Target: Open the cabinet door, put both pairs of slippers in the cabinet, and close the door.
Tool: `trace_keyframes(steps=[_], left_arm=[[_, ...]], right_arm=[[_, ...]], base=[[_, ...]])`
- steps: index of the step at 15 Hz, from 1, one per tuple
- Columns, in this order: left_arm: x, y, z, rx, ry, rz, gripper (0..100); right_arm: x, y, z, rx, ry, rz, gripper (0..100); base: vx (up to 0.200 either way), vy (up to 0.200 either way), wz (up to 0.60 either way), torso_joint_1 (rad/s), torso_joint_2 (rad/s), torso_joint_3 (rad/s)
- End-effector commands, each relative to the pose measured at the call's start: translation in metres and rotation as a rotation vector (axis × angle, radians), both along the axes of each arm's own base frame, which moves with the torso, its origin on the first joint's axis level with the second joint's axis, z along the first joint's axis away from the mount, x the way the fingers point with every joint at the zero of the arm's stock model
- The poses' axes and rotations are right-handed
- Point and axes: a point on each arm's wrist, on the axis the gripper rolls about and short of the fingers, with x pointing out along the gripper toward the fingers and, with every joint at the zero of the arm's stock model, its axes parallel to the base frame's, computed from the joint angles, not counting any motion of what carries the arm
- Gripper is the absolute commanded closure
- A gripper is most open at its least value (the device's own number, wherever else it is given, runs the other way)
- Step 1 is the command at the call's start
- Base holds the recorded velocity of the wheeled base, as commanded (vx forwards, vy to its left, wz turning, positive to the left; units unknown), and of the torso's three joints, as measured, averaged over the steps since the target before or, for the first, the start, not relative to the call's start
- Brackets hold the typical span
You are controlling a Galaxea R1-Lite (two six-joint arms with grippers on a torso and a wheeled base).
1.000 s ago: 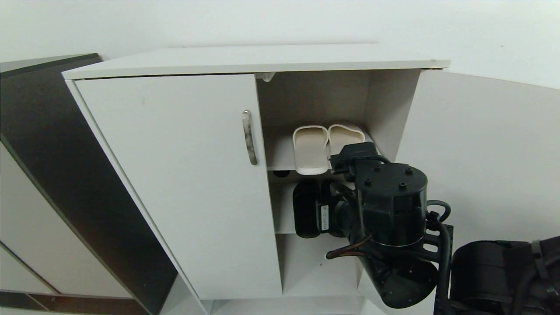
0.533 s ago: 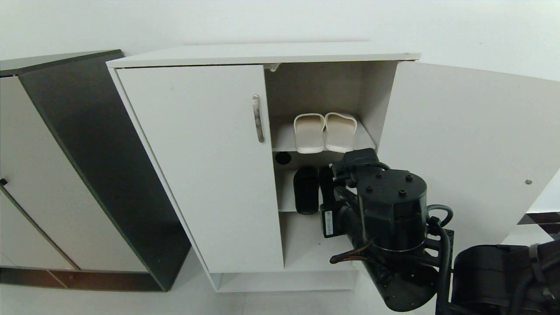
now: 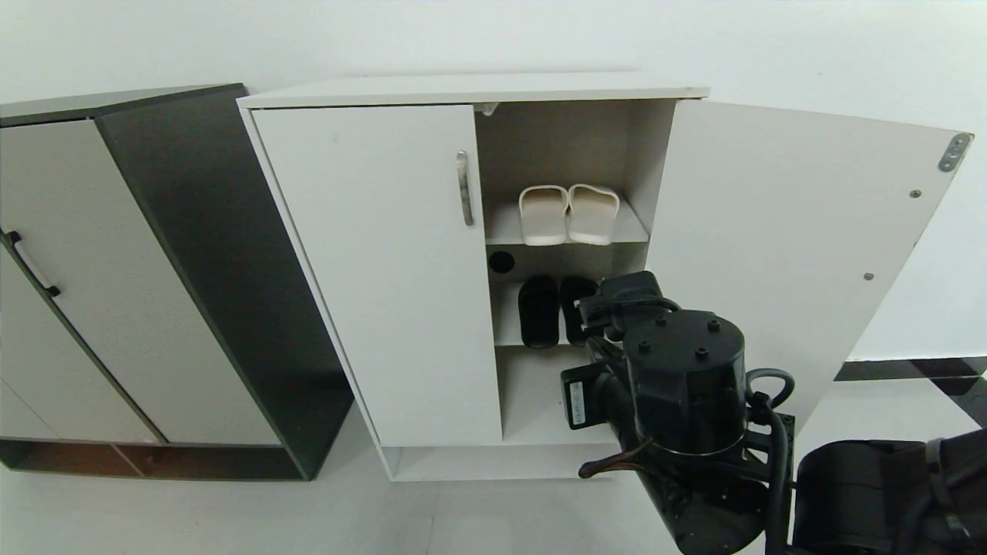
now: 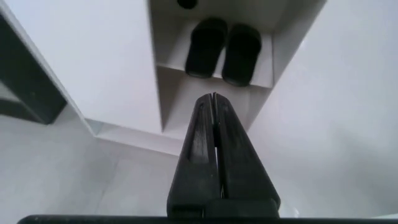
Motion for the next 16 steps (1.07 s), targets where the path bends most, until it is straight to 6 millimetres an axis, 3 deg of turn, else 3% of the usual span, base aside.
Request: trace_keyframes(steps=[1,13,16], left_arm=[[0.0,0.0,0.0,0.001,0.0,0.0,100],[0.0,0.0,0.0,0.0,0.0,0.0,100],[0.0,0.0,0.0,0.0,0.0,0.0,100]], right_arm=[[0.0002,0.001,-0.003,-0.009,0.005,0.001,100],[-0.0005,0.0018,-0.0035,-0.009,0.006,0.004,100],[-0.0012,0.0018,-0.0034,-0.009,0.006,0.006,100]], base=[[0.0,0.0,0.0,0.0,0.0,0.0],[0.0,0.0,0.0,0.0,0.0,0.0],[0.0,0.0,0.0,0.01,-0.17,-0.273]])
